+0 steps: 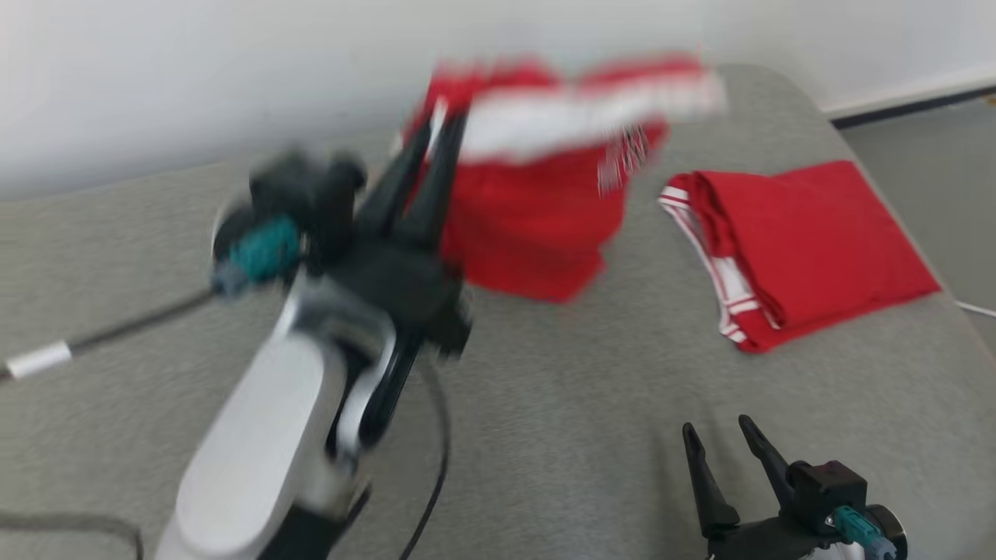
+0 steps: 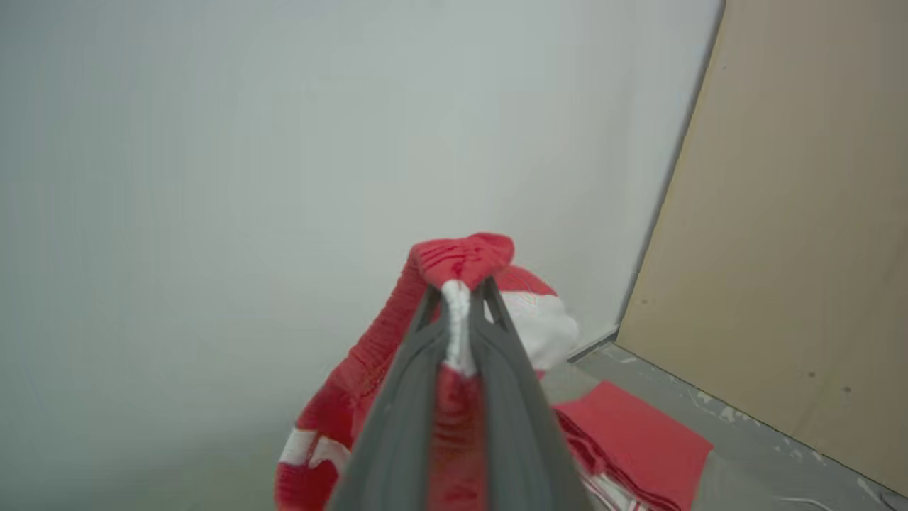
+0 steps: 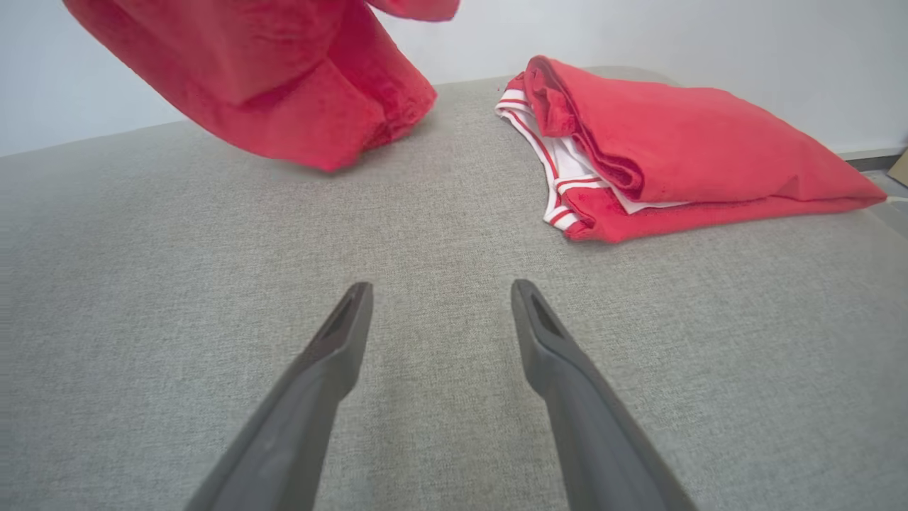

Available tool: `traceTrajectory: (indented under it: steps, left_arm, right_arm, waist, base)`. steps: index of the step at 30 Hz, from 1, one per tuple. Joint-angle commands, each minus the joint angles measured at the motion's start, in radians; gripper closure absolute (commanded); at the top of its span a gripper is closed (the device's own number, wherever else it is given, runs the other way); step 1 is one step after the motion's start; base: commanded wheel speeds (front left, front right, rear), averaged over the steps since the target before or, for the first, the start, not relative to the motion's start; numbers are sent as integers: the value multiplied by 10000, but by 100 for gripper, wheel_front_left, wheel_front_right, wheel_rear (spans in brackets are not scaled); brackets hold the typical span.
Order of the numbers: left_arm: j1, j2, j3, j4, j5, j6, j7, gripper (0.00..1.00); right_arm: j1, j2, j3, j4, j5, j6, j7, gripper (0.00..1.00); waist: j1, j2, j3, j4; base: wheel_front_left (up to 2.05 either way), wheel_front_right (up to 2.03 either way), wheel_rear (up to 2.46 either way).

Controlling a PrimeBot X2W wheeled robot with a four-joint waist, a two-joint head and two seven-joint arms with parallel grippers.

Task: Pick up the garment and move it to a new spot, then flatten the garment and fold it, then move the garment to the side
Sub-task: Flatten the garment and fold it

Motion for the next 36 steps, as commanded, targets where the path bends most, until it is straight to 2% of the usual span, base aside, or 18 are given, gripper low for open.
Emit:
traceTrajectory:
  steps: [1,7,14,16,17,18,23,26,31,36]
  left_arm:
    - [892,318,-43,-60,-71,145,239,100]
    - [3403,959,272,594,-620,501,413,100]
    - [4635,1046,683,1821,-1125,695,-107,100]
    - [4902,1020,697,1982,-1188,531,-349,100]
    - [5041,1032,679,2049,-1233,421,-456,65]
    - [5200,1036,642,2154,-1339,302,-440,0]
    - [5741,1277,686,2302,-1763,-217,-465,0]
    - [5976,1608,804,2174,-1937,-508,-426,0]
    - [5914,2124,1103,2121,-1844,-427,-569,0]
    - [5414,2208,579,2346,-1443,-634,-290,0]
  right_arm:
    - [55,-14,17,-94,-34,-24,43,0]
    - [57,-28,197,-237,-46,-24,209,0]
    - [56,-55,270,-336,-41,-24,285,0]
    - [78,-74,280,-349,-17,-24,288,0]
    - [90,-84,268,-357,-14,-24,288,0]
    - [108,-97,247,-356,-7,-24,297,0]
    - [181,-118,122,-430,-37,-24,363,0]
    - [211,-115,83,-475,-72,-24,383,0]
    - [195,-104,158,-502,-53,-24,386,0]
    - [104,-121,225,-507,-8,-24,397,0]
  waist:
    - [1,1,-165,826]
    - [1,1,-189,1504]
    - [1,1,-261,1734]
    - [1,1,-279,1742]
    - [1,1,-284,1750]
    - [1,1,-293,1757]
    - [1,1,-353,1819]
    - [1,1,-369,1873]
    - [1,1,-361,1887]
    - [1,1,-312,1801]
  base:
    - [0,0,0]
    - [0,0,0]
    - [0,0,0]
    - [0,0,0]
    - [0,0,0]
    - [0,0,0]
    - [0,0,0]
    - [0,0,0]
    - [0,0,0]
    - [0,0,0]
